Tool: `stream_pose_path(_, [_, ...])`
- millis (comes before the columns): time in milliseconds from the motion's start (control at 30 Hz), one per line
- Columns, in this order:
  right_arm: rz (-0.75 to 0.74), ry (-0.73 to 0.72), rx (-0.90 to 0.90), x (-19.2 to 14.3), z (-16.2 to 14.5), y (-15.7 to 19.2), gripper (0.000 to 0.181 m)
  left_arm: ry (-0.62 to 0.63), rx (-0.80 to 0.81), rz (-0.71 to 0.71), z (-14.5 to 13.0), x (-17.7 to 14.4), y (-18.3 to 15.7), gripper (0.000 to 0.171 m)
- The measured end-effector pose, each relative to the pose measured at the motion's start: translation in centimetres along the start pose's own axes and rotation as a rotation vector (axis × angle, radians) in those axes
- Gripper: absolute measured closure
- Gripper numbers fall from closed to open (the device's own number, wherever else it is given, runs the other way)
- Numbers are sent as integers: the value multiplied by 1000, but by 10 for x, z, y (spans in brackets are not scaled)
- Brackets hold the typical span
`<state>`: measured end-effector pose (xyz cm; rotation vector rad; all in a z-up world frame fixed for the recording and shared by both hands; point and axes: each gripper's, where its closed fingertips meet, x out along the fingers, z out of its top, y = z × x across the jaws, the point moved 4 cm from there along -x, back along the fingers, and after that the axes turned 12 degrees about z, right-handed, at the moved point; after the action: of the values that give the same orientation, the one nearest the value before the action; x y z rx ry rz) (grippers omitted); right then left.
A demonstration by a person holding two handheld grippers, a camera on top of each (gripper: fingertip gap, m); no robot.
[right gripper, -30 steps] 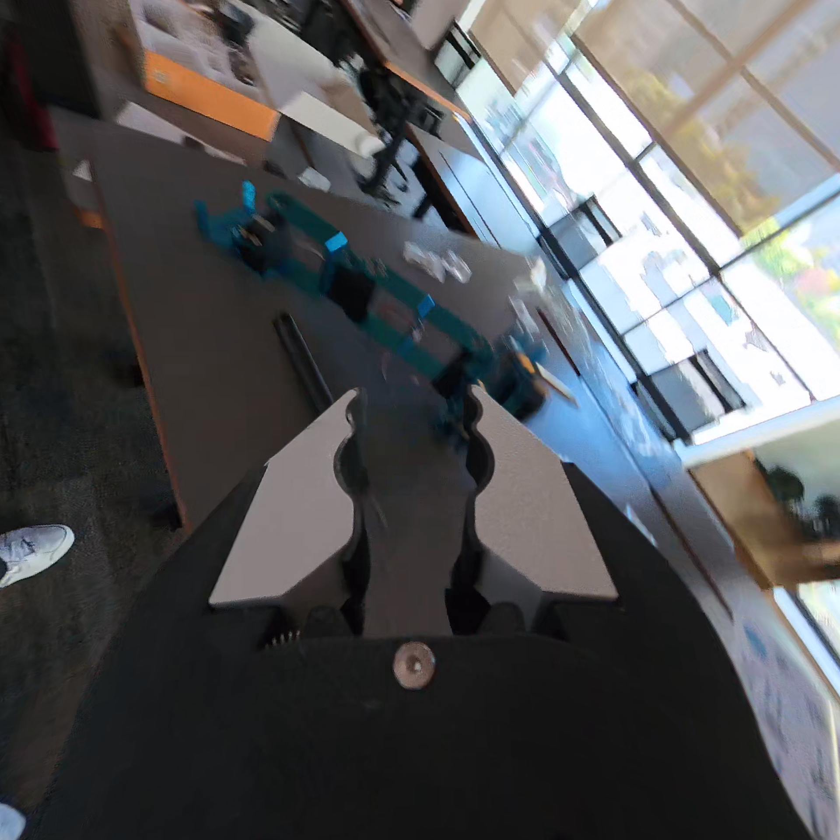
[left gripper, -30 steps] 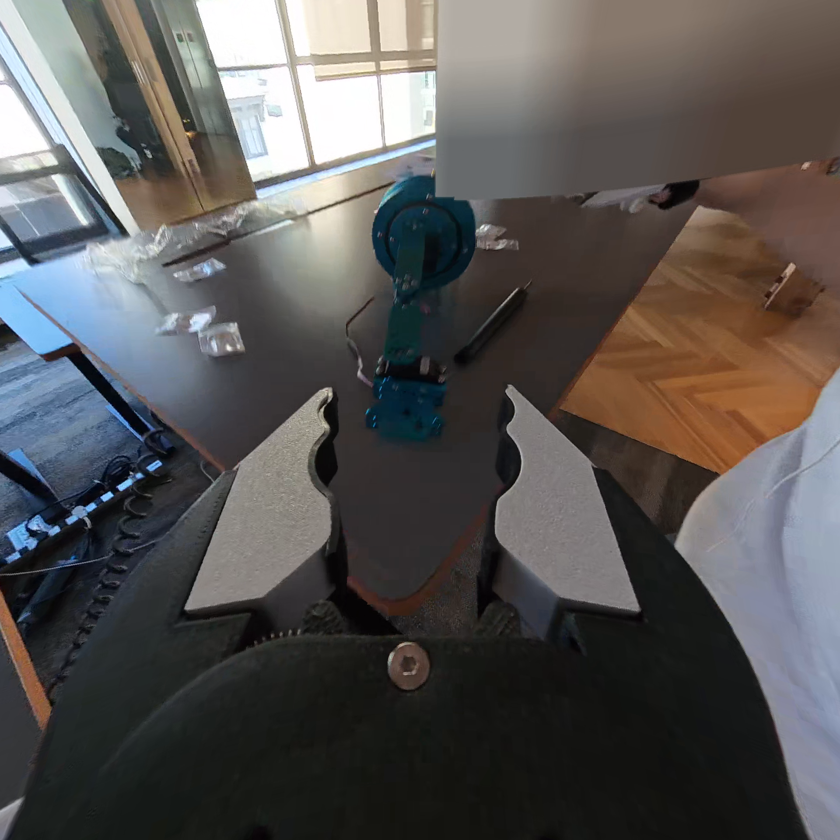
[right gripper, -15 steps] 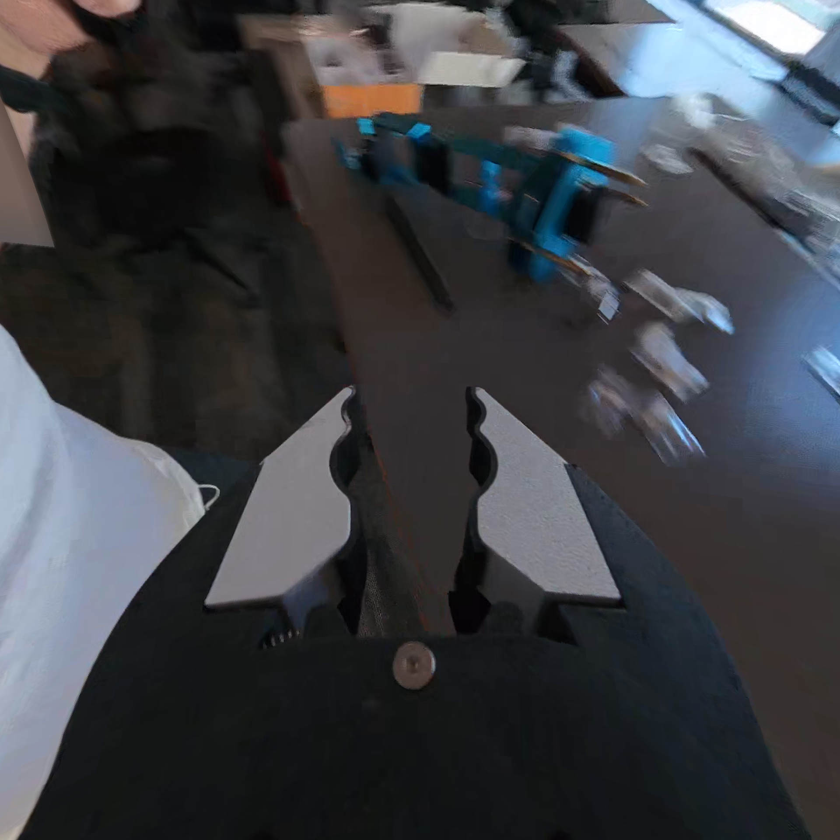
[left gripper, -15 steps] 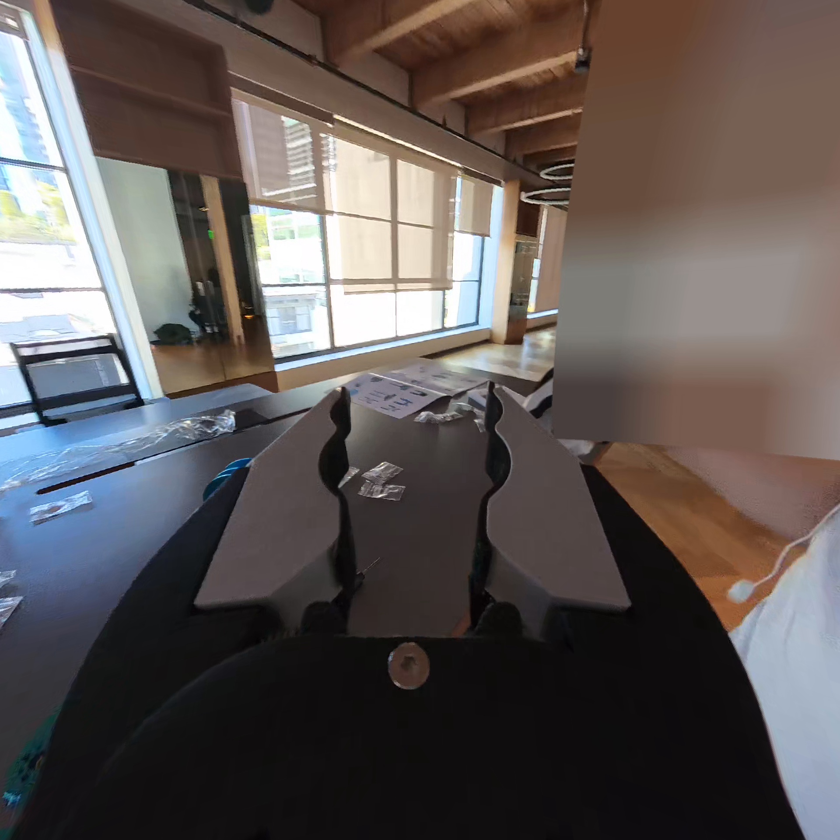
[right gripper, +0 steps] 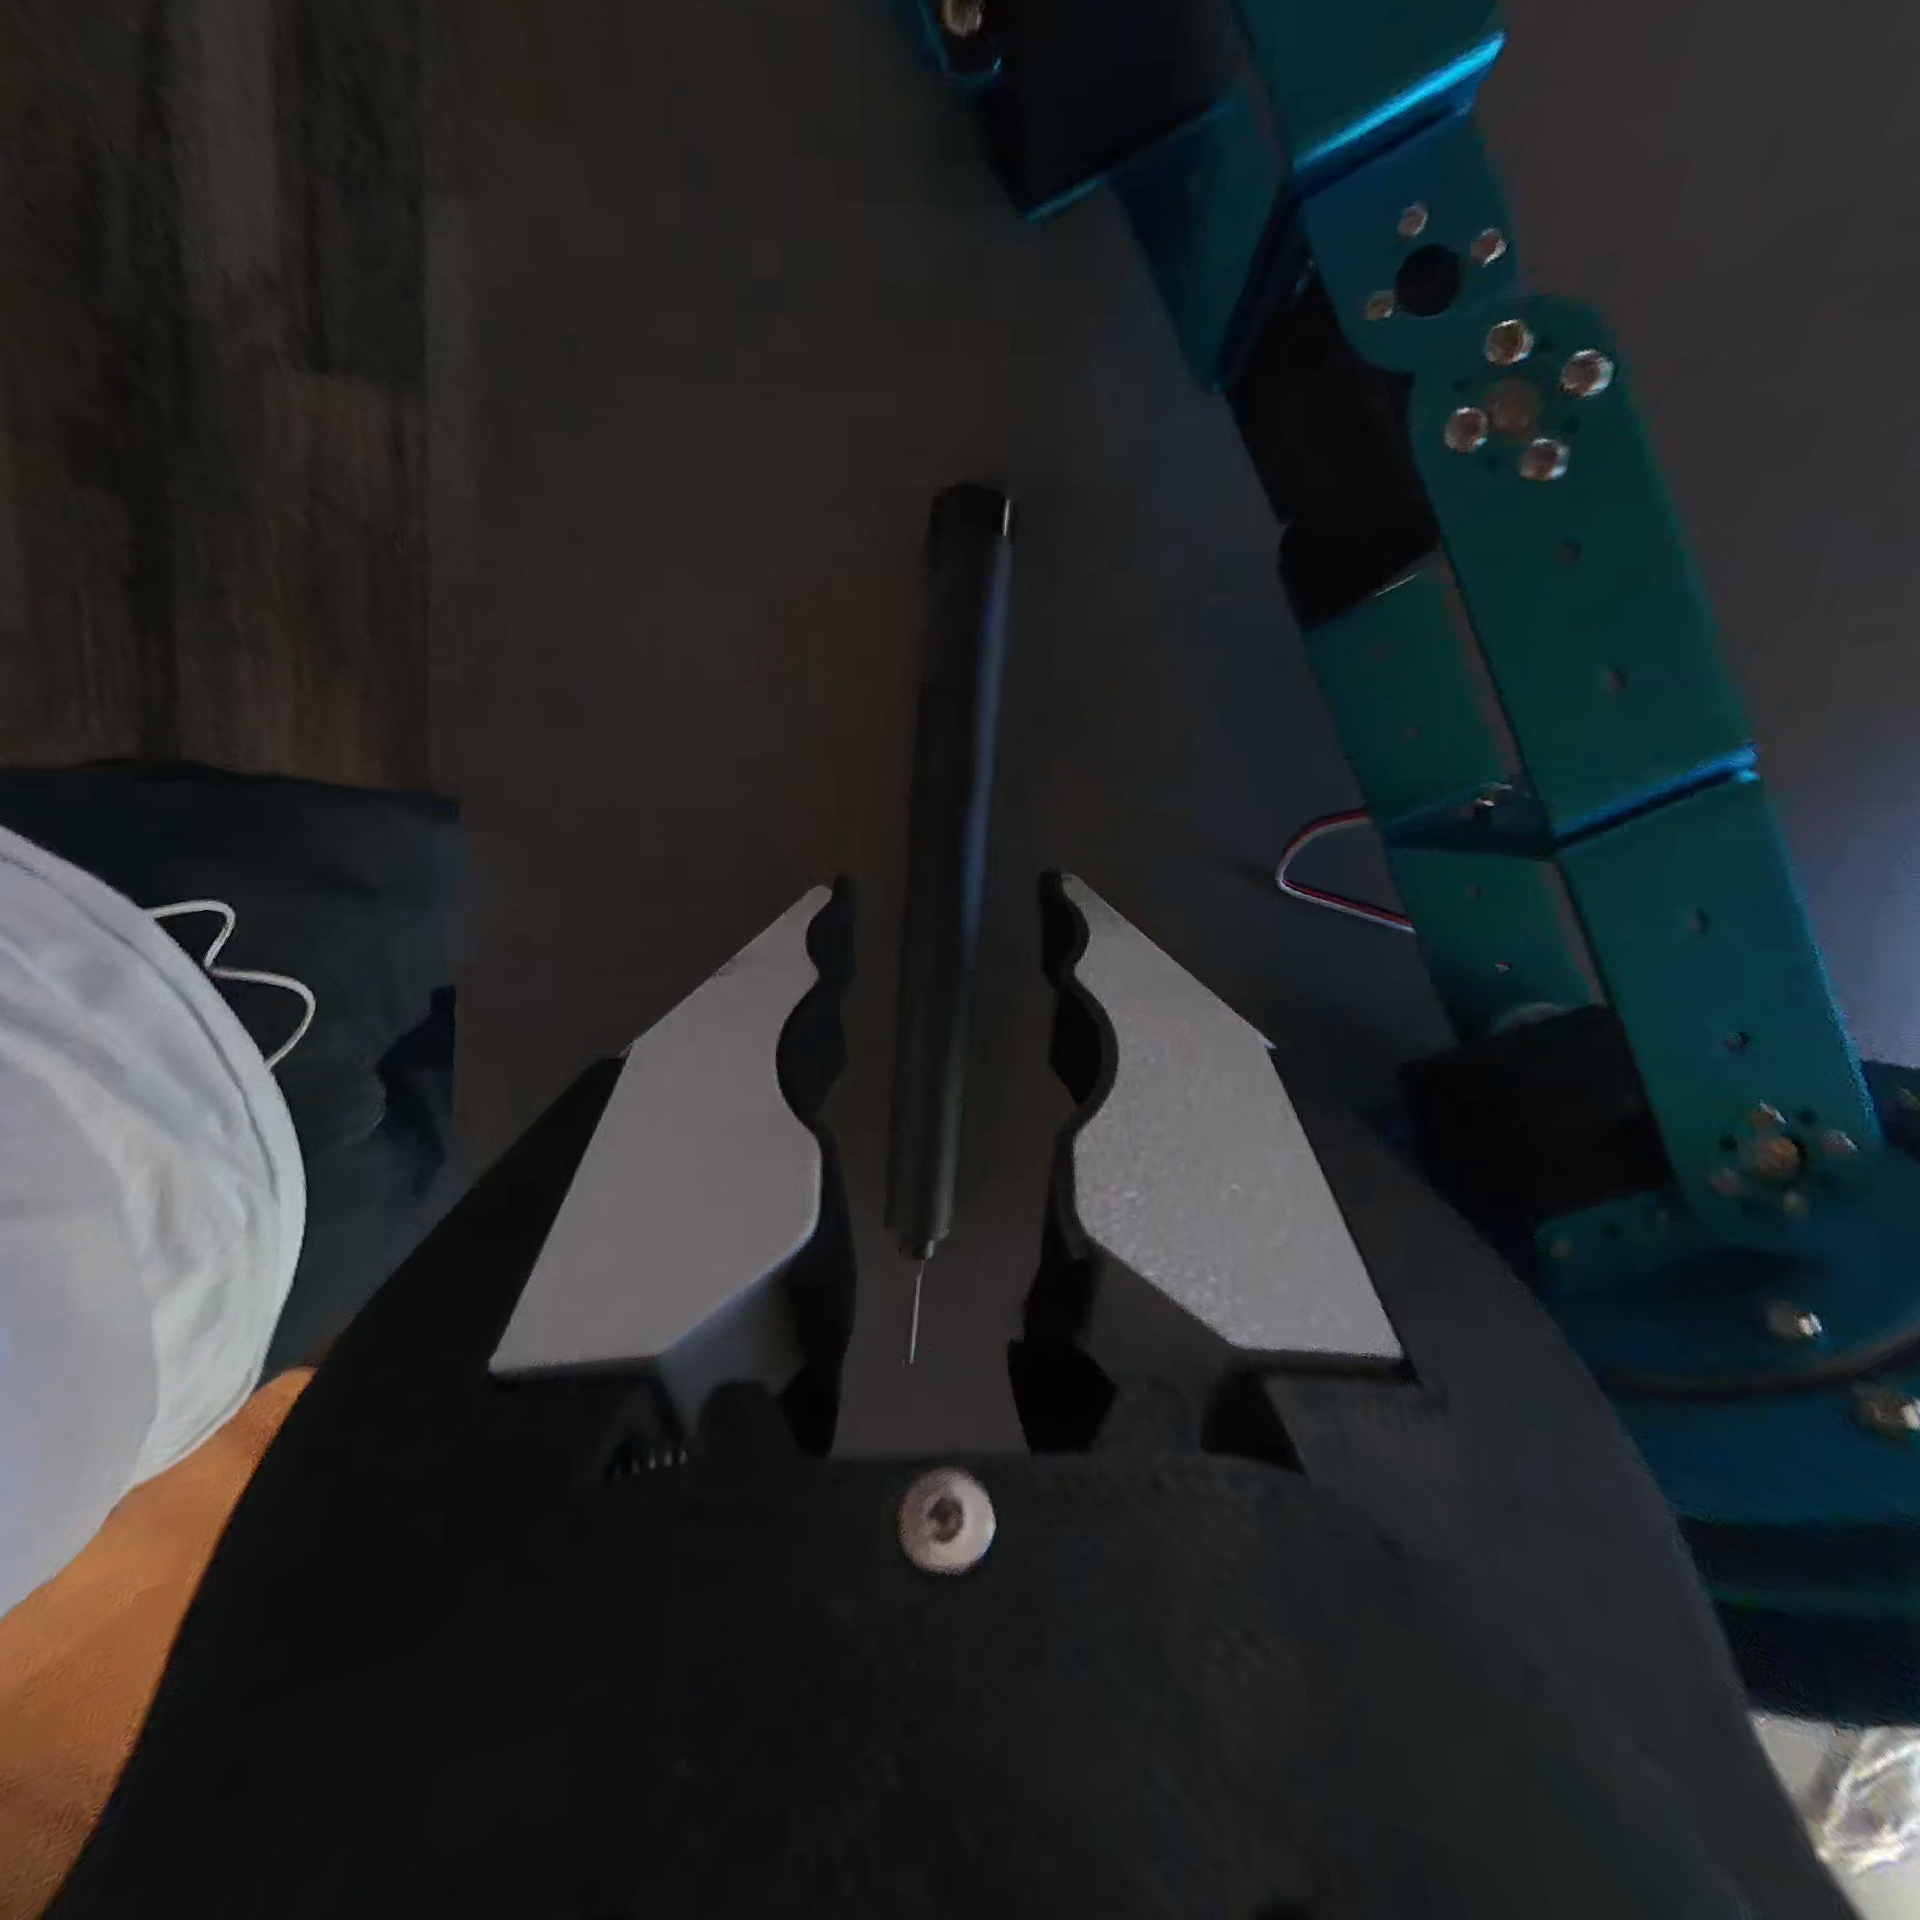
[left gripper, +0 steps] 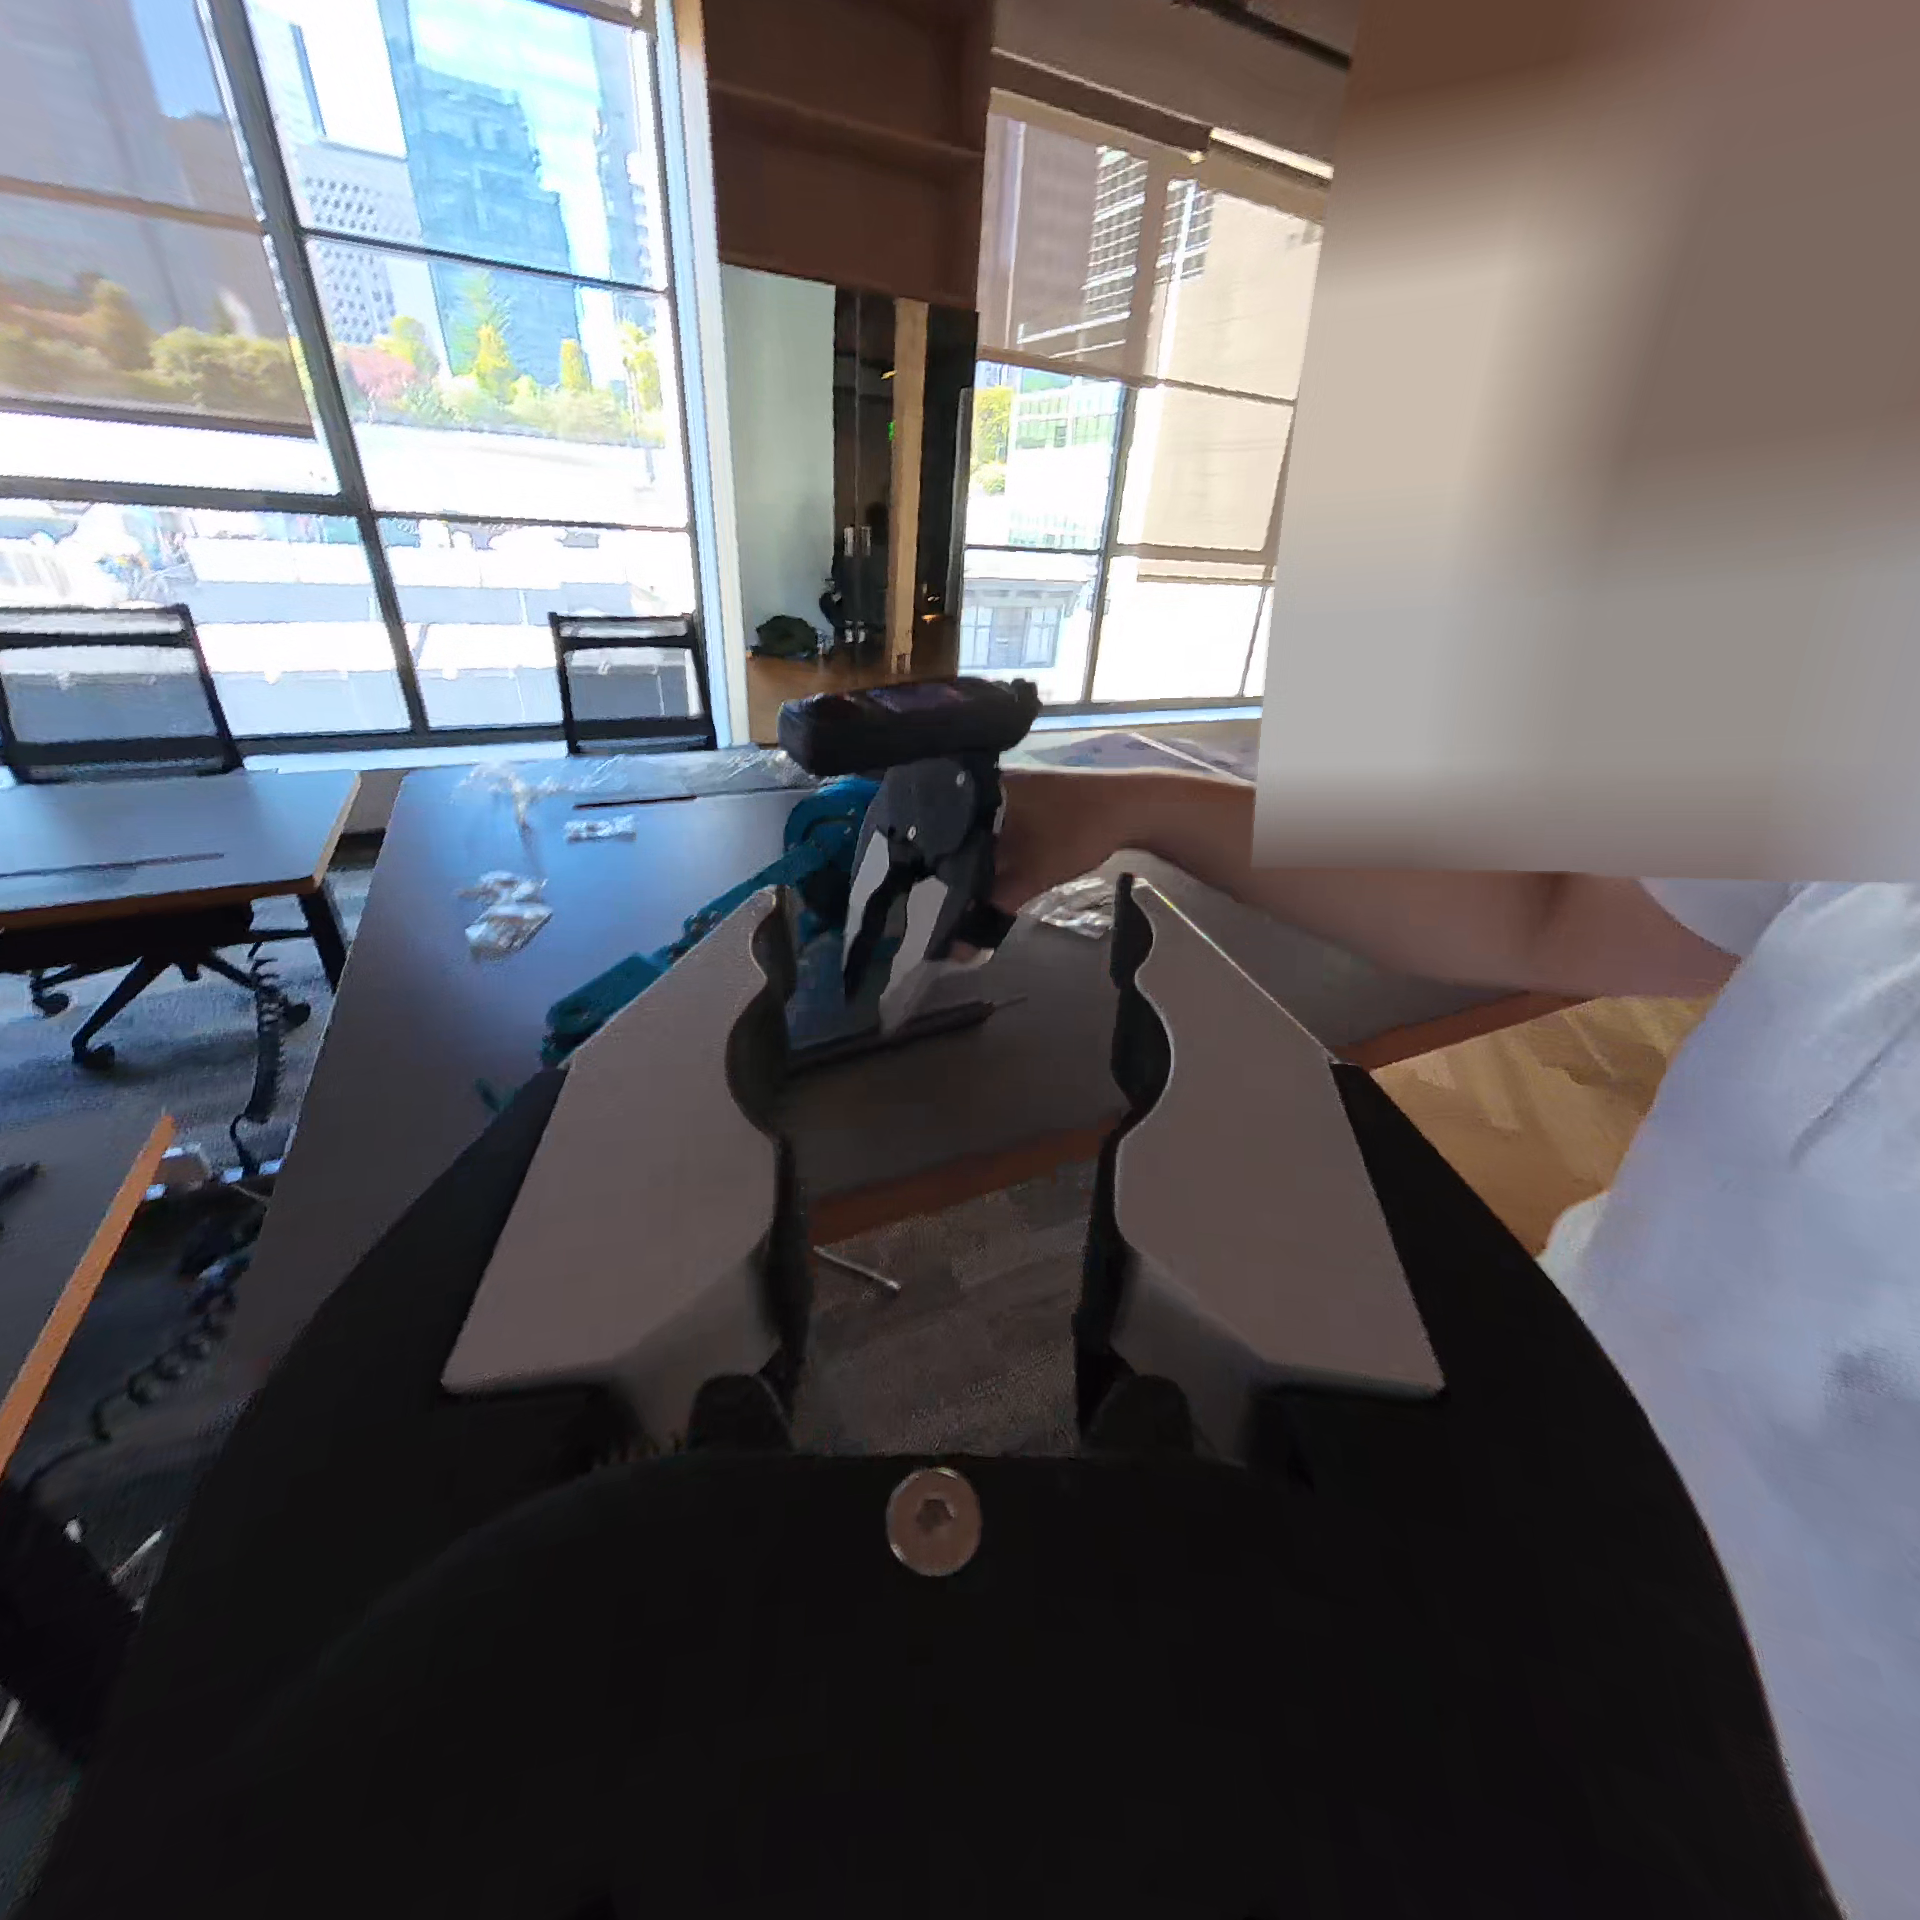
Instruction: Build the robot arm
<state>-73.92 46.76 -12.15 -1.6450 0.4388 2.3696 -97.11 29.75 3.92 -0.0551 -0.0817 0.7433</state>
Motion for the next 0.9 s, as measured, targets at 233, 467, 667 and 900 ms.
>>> stream_pose_path(233, [15,177,-67,18,-12,2,162,70,-2,15,-16,3,21,112])
stream_pose_path(467, [22,105,-77,-12,-79,46,164,35,-84,-110,-27,60,-22,117])
stream_pose_path(667, [-79,-235,80,-110,-205,70,164,120,-182,-340,-74,170,-140,117])
stream_pose_path(900, [-310,-705,189,-276,-419,90,165,102,-121,-590,-80,339,-369,116])
